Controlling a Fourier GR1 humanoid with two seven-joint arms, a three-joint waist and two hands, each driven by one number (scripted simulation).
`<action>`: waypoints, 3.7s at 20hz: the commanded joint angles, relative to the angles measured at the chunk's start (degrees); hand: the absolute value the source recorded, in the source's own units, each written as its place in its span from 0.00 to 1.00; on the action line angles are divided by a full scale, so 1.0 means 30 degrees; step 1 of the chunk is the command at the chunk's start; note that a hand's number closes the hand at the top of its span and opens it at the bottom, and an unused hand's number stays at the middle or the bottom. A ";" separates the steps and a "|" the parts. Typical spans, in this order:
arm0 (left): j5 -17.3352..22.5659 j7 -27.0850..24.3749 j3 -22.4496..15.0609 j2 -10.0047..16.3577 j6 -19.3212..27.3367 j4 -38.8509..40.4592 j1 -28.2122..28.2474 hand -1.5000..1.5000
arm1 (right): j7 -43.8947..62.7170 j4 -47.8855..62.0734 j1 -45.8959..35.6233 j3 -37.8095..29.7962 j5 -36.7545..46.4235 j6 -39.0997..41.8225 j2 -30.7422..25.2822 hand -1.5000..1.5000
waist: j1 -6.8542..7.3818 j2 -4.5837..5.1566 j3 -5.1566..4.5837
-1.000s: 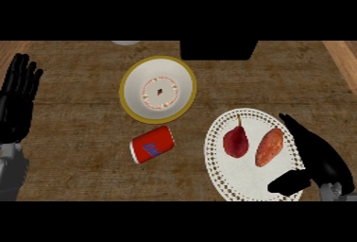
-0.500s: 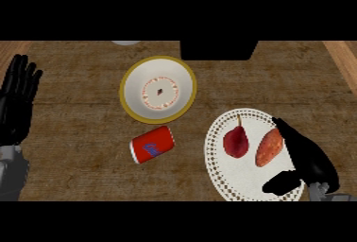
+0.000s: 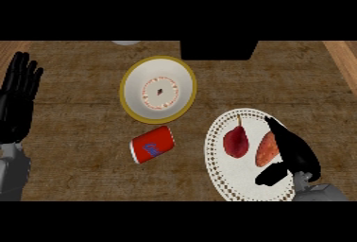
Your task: Pick the sweet potato from the placemat and place it in the bowl
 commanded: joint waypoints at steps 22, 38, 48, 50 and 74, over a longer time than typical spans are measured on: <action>-0.0724 -0.0744 0.0251 -0.0992 -0.1006 0.0010 0.0148 0.50 | -0.9825 0.7558 -0.4609 -0.3142 0.2002 0.0959 -0.3560 1.00 | 0.0851 0.0277 0.0044; -0.0774 -0.0591 0.0231 -0.0861 -0.1004 0.0875 -0.1419 0.50 | -2.1658 1.8471 -1.2450 -0.4114 0.3792 -0.2841 -0.7943 1.00 | 0.1496 0.0543 0.0093; -0.0412 -0.0621 0.0916 -0.0320 -0.1404 0.1419 -0.1308 0.50 | -2.7025 2.0088 -1.7908 -0.6153 0.1270 0.0353 -0.8698 1.00 | 0.0732 0.0191 0.0009; -0.0546 -0.0483 0.0900 -0.0364 -0.1214 0.1110 -0.1118 0.50 | -2.6797 2.0893 -1.8942 -0.6463 0.0864 0.1224 -0.7997 1.00 | 0.0756 0.0200 0.0007; -0.0521 0.0336 0.0884 -0.0672 -0.1101 -0.0458 -0.0181 0.50 | -1.6935 1.8686 -2.4067 -0.5382 -0.0652 0.5309 0.1412 1.00 | 0.0477 0.0022 -0.0009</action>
